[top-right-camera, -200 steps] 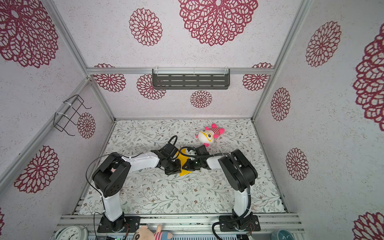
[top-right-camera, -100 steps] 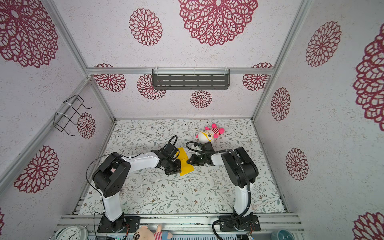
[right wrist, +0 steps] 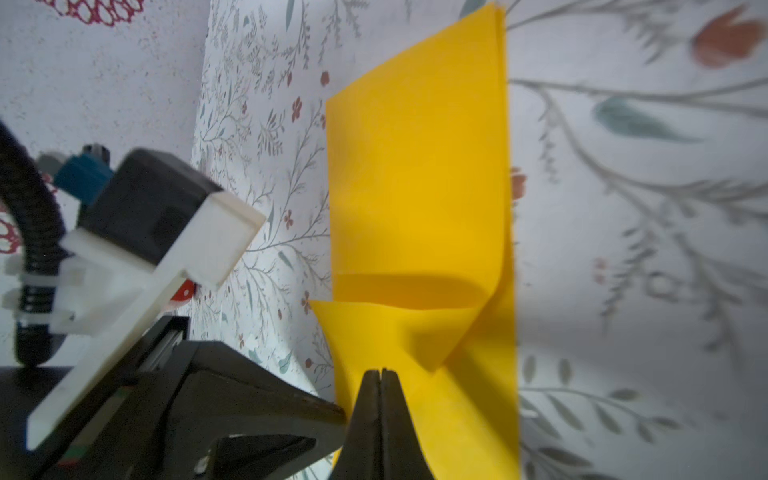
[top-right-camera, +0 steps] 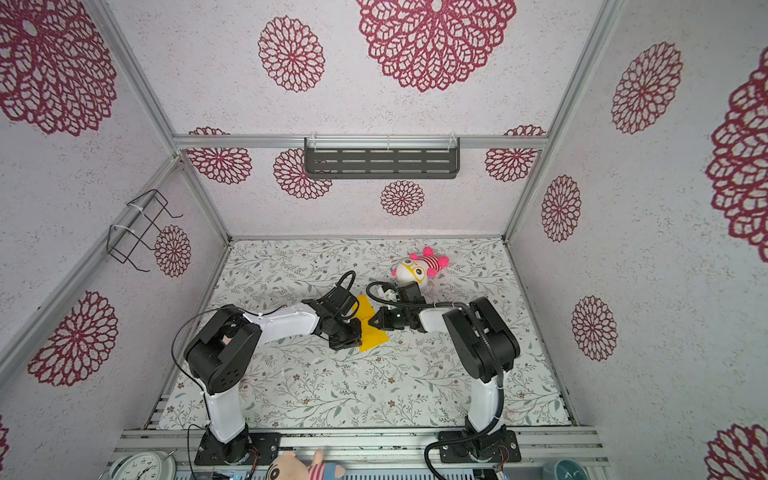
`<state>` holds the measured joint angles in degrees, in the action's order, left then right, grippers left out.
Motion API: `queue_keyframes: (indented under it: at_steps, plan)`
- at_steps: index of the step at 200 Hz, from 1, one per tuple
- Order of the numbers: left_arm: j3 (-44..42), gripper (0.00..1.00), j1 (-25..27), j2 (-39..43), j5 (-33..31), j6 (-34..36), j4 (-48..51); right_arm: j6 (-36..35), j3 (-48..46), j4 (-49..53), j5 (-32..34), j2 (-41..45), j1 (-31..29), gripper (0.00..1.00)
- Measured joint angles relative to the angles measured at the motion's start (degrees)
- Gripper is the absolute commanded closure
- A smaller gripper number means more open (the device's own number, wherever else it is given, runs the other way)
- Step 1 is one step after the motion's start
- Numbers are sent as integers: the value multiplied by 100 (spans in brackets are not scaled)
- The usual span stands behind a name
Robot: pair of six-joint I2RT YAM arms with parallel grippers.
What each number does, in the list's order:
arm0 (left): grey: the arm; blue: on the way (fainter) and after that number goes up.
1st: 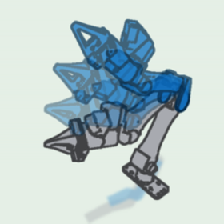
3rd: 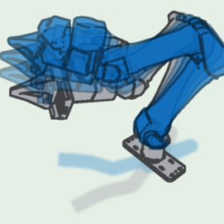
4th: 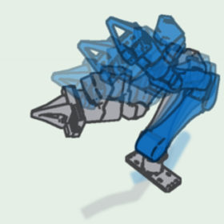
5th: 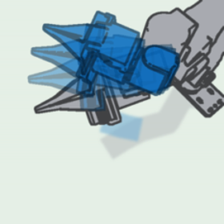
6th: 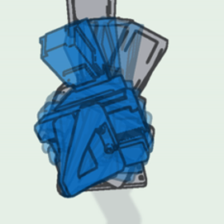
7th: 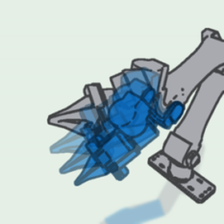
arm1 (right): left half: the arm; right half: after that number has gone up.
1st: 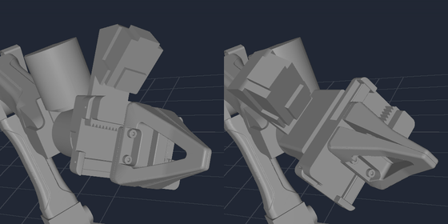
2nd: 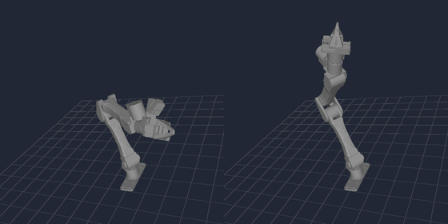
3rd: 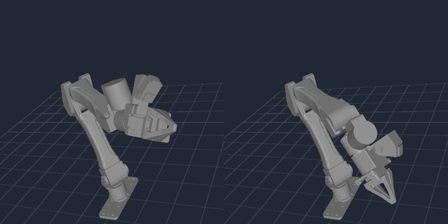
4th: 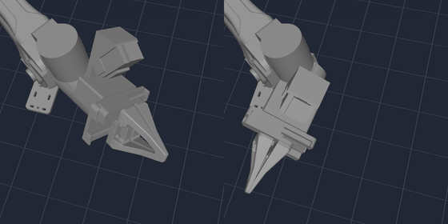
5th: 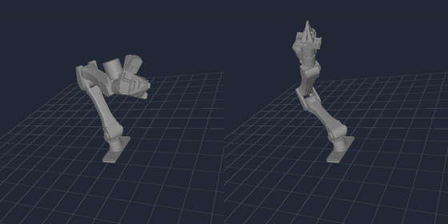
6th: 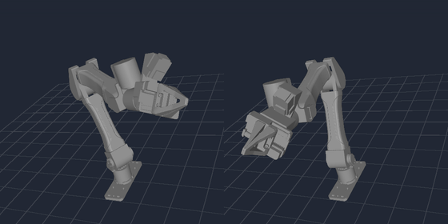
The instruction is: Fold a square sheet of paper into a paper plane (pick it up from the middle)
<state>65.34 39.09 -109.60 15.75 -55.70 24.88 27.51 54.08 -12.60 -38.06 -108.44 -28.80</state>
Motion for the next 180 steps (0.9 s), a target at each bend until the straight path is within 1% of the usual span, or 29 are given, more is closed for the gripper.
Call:
queue_keyframes:
  at_steps: [20, 41, 82, 115, 135, 156, 180]
  plan:
    - [20, 100, 0, -9, 0, 4, 26, 0, 0, -42, -33, -109, -50, 95]
    - [31, 100, 0, -15, 0, 17, 39, 11, 0, -55, -44, -299, 22, 97]
    - [39, 100, 0, -20, 0, 20, 50, 13, 162, -208, -111, -498, 378, 98]
    - [74, 100, 0, -37, 2, 20, 94, 72, 466, -310, 28, -717, 616, 98]
    - [85, 100, 0, -42, 0, 24, 111, 96, 468, -345, 197, -682, 669, 97]
    - [87, 100, 0, -44, 0, 26, 114, 98, 269, -358, 225, -496, 671, 97]
    - [94, 100, 0, -46, 0, 44, 120, 76, 87, -343, 173, -271, 492, 96]
